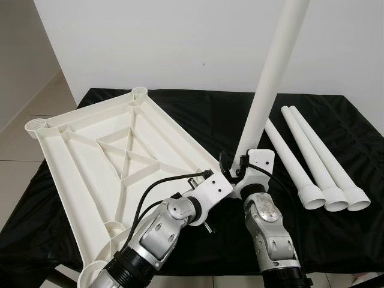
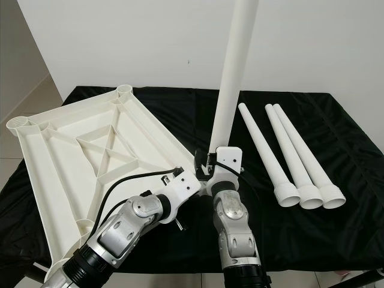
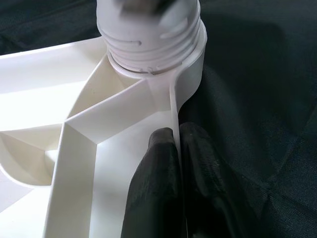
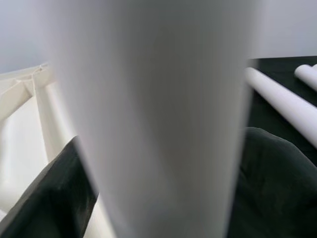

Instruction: Building children table

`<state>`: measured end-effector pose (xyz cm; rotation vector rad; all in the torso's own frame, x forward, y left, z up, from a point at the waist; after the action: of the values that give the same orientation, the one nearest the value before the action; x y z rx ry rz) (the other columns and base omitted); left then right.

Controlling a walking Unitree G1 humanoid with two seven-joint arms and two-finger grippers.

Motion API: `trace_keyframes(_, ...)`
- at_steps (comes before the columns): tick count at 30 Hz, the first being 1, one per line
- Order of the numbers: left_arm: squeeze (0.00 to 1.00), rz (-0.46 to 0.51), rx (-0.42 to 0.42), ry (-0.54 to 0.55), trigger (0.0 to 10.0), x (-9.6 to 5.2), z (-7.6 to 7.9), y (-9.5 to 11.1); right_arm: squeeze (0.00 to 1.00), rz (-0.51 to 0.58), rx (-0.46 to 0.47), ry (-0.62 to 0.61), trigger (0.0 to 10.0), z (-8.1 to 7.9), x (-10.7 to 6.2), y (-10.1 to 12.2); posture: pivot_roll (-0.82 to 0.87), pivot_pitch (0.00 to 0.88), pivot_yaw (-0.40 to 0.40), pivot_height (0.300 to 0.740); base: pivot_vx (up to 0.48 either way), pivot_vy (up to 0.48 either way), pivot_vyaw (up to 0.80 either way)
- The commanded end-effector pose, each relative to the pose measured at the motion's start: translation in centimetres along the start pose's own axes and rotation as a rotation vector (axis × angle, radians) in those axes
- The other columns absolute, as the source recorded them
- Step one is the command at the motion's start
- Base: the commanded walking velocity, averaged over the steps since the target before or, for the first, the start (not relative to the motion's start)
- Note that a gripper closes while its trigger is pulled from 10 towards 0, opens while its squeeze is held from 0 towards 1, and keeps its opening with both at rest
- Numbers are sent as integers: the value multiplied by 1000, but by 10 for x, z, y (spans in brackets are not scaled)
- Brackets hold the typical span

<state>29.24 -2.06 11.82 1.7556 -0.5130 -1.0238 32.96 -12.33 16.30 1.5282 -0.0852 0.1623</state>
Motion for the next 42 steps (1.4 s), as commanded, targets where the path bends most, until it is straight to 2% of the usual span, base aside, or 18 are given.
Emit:
trace_keyframes(1,0,-4,19,-31,10000,2,6,-6,929,30,-1,4,10000,6,-1,5,-130,13,10,740,0,0,0)
trace_keyframes(2,0,-5,18,-32,10000,2,6,-6,929,29,-1,10,10000,6,-2,5,-130,13,10,740,0,0,0)
trace_keyframes(3,0,-4,13,-39,10000,2,7,-6,0,25,-4,8,10000,8,-2,4,-132,14,10,740,0,0,0)
trace_keyframes(4,0,-4,13,-39,10000,2,7,-6,0,25,-4,8,10000,8,-2,4,-132,14,10,740,0,0,0)
trace_keyframes(5,694,-5,5,-45,10000,2,8,-6,0,23,-10,5,10000,10,-2,4,-134,16,11,740,0,0,0)
trace_keyframes(6,1000,-5,-1,-54,10000,2,9,-7,0,23,-15,1,10000,12,-2,4,-134,16,11,740,0,0,0)
trace_keyframes(11,1000,-12,12,-47,10000,2,9,-7,0,23,-20,-5,10000,14,-1,4,-135,18,12,740,0,0,0)
trace_keyframes(12,0,-13,15,-48,10000,2,9,-7,0,24,-21,-5,10000,14,-1,4,-135,19,12,740,0,0,0)
trace_keyframes(21,0,-6,12,-49,10000,1,10,-7,0,29,-21,5,10000,15,-1,6,-135,23,13,740,0,0,0)
trace_keyframes(22,0,-5,8,-51,8275,1,10,-7,0,30,-23,5,10000,15,-1,6,-135,23,12,740,0,0,0)
trace_keyframes(23,0,-5,8,-51,8275,1,10,-7,0,30,-23,5,10000,15,-1,6,-135,23,12,740,0,0,0)
trace_keyframes(24,0,0,0,-55,0,1,10,-7,0,31,-26,5,10000,16,-1,6,-135,23,12,740,0,0,0)
trace_keyframes(38,0,6,8,-74,0,-1,13,-7,0,35,-35,33,10000,18,-3,6,-137,29,16,740,0,0,0)
trace_keyframes(39,0,-2,16,-73,10000,-1,13,-8,0,36,-20,67,10000,17,-5,6,-138,32,17,740,0,0,0)
trace_keyframes(41,0,-11,26,-72,10000,0,12,-9,0,37,-4,140,10000,14,-8,5,-140,34,19,740,0,0,0)
trace_keyframes(42,0,-14,30,-71,10000,0,12,-10,0,28,3,214,10000,11,-12,3,-140,34,19,740,0,0,0)
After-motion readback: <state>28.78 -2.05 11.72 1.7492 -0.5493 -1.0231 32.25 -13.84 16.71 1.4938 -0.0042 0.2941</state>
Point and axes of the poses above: a point about 5 cm out from each wrist's last joint towards the gripper, its own x axis pointing out of the wrist towards the gripper, its own y axis along the axis of the wrist's last joint, z = x × y, the point moved 3 cm from there along x, pointing out of the wrist towards the gripper, and after that the axes turned 7 degrees about -x, right-handed, at the moved point
